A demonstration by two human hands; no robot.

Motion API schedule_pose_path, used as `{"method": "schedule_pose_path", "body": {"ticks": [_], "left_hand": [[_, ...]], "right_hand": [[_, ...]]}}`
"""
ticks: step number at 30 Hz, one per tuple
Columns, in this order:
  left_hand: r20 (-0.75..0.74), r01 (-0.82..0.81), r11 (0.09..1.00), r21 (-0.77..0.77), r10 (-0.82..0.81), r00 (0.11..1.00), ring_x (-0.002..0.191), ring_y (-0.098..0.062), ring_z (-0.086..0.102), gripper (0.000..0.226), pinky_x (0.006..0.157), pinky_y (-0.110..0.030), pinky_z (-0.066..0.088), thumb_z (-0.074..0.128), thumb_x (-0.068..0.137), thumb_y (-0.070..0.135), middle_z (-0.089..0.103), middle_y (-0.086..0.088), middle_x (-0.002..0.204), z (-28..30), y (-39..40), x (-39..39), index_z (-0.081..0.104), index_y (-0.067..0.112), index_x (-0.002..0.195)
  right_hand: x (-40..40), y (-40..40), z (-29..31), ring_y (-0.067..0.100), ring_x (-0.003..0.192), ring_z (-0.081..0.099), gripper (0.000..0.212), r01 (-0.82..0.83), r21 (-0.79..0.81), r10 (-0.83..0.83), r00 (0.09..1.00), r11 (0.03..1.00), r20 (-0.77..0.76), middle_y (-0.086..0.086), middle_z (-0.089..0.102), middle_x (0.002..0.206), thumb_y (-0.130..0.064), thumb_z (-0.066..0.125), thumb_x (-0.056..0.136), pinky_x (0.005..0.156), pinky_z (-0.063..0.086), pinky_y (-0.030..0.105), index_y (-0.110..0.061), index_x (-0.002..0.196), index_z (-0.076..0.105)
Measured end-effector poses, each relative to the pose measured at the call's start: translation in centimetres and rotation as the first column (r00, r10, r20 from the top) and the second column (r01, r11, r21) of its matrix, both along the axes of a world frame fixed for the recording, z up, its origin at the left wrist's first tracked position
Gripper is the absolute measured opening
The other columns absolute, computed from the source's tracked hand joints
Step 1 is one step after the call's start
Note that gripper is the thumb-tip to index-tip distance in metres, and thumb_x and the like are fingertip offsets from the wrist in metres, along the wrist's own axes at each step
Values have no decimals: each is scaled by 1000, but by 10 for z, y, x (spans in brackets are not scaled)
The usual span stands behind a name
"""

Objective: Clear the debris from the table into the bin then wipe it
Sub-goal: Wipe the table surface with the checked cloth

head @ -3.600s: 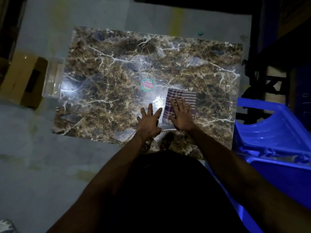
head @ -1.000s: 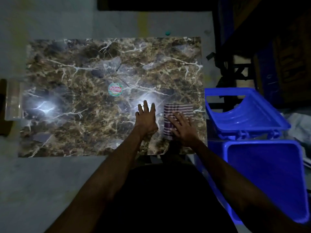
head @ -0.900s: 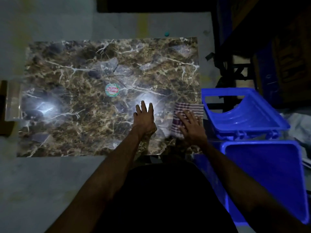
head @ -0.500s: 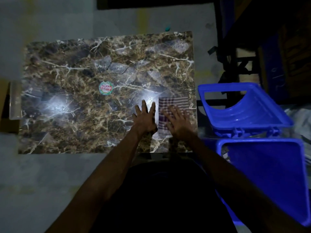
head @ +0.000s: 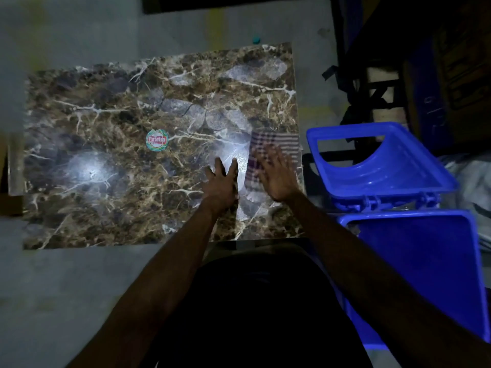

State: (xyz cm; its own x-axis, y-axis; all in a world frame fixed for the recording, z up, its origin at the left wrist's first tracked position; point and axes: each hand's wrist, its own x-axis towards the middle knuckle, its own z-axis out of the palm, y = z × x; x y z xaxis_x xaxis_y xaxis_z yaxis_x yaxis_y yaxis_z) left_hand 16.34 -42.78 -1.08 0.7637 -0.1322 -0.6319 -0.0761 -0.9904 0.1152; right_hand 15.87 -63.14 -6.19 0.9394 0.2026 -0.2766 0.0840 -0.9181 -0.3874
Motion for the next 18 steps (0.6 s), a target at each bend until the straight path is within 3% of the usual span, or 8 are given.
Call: {"method": "schedule_pose_path", "body": {"ticks": [5, 11, 14, 18], "left_hand": [[-26, 28, 999, -27, -29, 999, 139, -53, 23, 112, 97, -66, 45, 86, 76, 43, 9, -18, 159, 11, 8, 13, 10, 37, 158], [28, 101, 994, -39, -100, 995, 125, -43, 38, 113, 85, -57, 51, 92, 63, 46, 28, -13, 144, 12, 29, 39, 22, 43, 151], [35, 125, 991, -50, -123, 992, 124, -45, 39, 118, 86, -58, 52, 95, 56, 49, 28, -12, 145, 12, 35, 54, 22, 43, 149], [57, 186, 981, -47, -183, 981, 138, -51, 26, 115, 99, -70, 42, 93, 62, 47, 13, -11, 162, 14, 39, 70, 23, 39, 153]], "right_hand": [[-47, -30, 2, 26, 160, 0, 60, -85, 23, 85, 996, 996, -6, -2, 4, 174, -51, 36, 108, 127, 6, 54, -43, 163, 13], [17, -58, 6, 32, 159, 6, 61, 134, -46, -133, 991, 990, 25, 6, 11, 173, -52, 25, 107, 126, 10, 58, -37, 165, 11], [64, -31, 4, 35, 159, 5, 61, 195, -46, -193, 980, 980, 47, 8, 10, 173, -48, 28, 108, 125, 13, 58, -34, 165, 12], [58, 8, 5, 36, 159, 4, 61, 67, 8, -68, 997, 998, 23, 10, 8, 173, -48, 27, 108, 127, 8, 57, -30, 165, 15]]}}
